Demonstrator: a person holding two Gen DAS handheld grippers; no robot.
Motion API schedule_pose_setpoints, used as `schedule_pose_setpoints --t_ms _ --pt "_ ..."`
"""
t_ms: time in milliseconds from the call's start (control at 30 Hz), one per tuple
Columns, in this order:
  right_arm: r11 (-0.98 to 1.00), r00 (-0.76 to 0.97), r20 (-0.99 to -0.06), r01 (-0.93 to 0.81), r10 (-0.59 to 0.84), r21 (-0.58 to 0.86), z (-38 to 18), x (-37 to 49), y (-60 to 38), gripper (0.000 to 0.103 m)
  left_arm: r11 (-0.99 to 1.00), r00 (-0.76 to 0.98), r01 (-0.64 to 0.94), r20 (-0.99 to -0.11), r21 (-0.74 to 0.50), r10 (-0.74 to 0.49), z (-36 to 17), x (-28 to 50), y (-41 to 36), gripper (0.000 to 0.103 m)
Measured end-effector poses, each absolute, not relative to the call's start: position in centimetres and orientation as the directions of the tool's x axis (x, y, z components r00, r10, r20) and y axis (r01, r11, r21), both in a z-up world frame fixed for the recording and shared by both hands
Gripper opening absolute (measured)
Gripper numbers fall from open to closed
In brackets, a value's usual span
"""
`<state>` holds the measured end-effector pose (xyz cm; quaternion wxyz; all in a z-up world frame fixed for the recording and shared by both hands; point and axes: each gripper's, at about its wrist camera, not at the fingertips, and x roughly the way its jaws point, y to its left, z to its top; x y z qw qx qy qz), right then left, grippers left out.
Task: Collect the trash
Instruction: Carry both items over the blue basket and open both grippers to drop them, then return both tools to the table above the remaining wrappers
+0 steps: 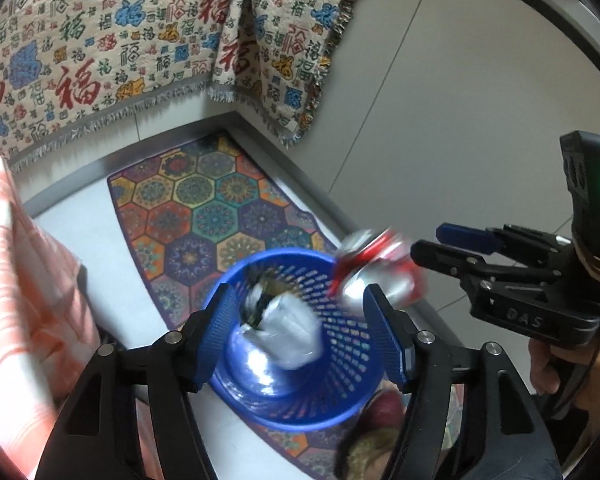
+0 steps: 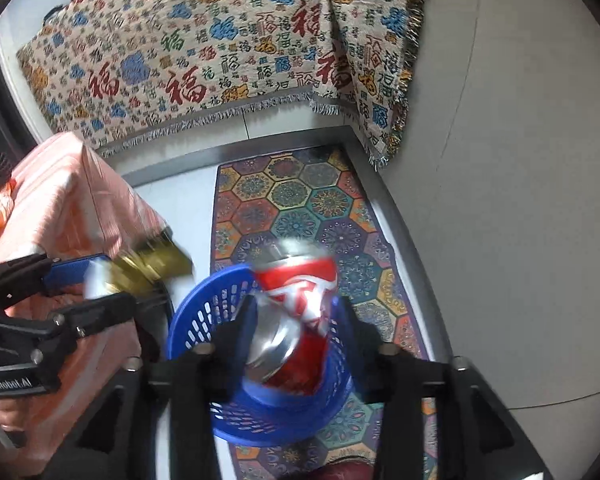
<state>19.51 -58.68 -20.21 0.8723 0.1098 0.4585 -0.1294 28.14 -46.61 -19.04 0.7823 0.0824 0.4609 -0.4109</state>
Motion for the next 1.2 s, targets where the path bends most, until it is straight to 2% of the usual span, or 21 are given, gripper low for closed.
schedule_pose_setpoints --t_ms 167,333,433,567,733,900,967,1100,1200 --pt "0.94 0.566 -0.816 0.329 -0.12 0.09 -19.8 19.3 -58.8 0.044 0.655 0.249 0.711 -0.78 -0.256 -0.574 -18.4 28.4 -46.1 0.068" --pt "0.942 0.622 -0.769 0.326 -0.146 0.084 -17.5 19.0 -57.9 0.047 0.664 0.29 0.706 -0.754 -0.247 -0.589 -15.6 27.4 -43.5 0.069" --pt "0.947 0.674 -0.721 0.313 -0.165 0.076 -15.3 18.7 -56.5 0.048 0.676 0.343 0.704 -0.73 -0.217 -0.592 -13.2 25.9 -40.3 0.075" --pt "0.961 0.744 -0.649 0.268 -0.163 0.066 -12.4 18.5 -52.6 0.051 0.715 0.404 0.673 -0.716 -0.189 -0.569 -11.3 24.0 -33.9 0.077" --pt "0.984 0.803 -0.59 0.163 -0.087 0.077 -10.2 18.8 -45.7 0.053 0.801 0.471 0.581 -0.744 -0.143 -0.474 -11.9 22.5 -24.2 0.078" --pt "0.998 0.822 -0.567 -0.019 0.054 0.067 -9.5 19.7 -36.9 0.053 0.895 0.553 0.446 -0.777 -0.029 -0.301 -13.8 21.7 -15.1 0.078" --pt "0.994 0.813 -0.572 -0.093 0.112 0.062 -9.8 20.1 -33.4 0.053 0.924 0.581 0.383 -0.78 0.012 -0.231 -14.3 21.8 -11.6 0.078" --pt "0.966 0.748 -0.618 -0.243 0.241 0.082 -11.5 20.9 -26.7 0.053 0.957 0.593 0.29 -0.787 0.01 -0.171 -14.9 23.0 -6.7 0.079" --pt "0.944 0.686 -0.669 -0.322 0.287 0.075 -13.6 21.8 -22.6 0.053 0.973 0.598 0.229 -0.791 0.015 -0.128 -15.9 24.3 -3.6 0.079"
